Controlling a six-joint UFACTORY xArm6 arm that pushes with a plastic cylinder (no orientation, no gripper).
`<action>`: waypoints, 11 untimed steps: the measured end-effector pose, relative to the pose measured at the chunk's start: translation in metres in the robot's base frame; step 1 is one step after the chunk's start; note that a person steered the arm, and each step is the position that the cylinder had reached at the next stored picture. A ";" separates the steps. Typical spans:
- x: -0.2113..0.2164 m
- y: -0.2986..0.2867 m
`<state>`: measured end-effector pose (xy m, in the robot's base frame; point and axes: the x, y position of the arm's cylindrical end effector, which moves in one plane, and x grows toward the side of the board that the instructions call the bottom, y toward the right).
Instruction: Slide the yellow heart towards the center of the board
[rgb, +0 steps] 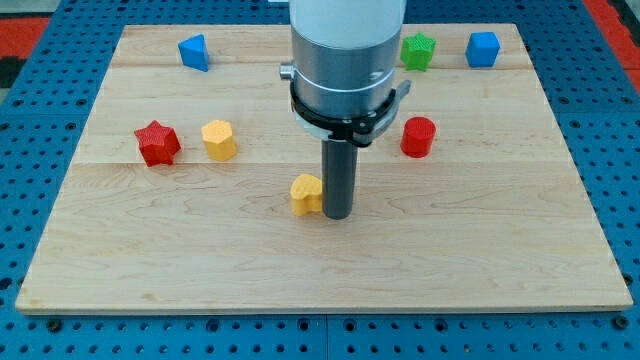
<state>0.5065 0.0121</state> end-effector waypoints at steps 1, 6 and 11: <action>0.038 -0.007; -0.030 -0.032; -0.050 0.001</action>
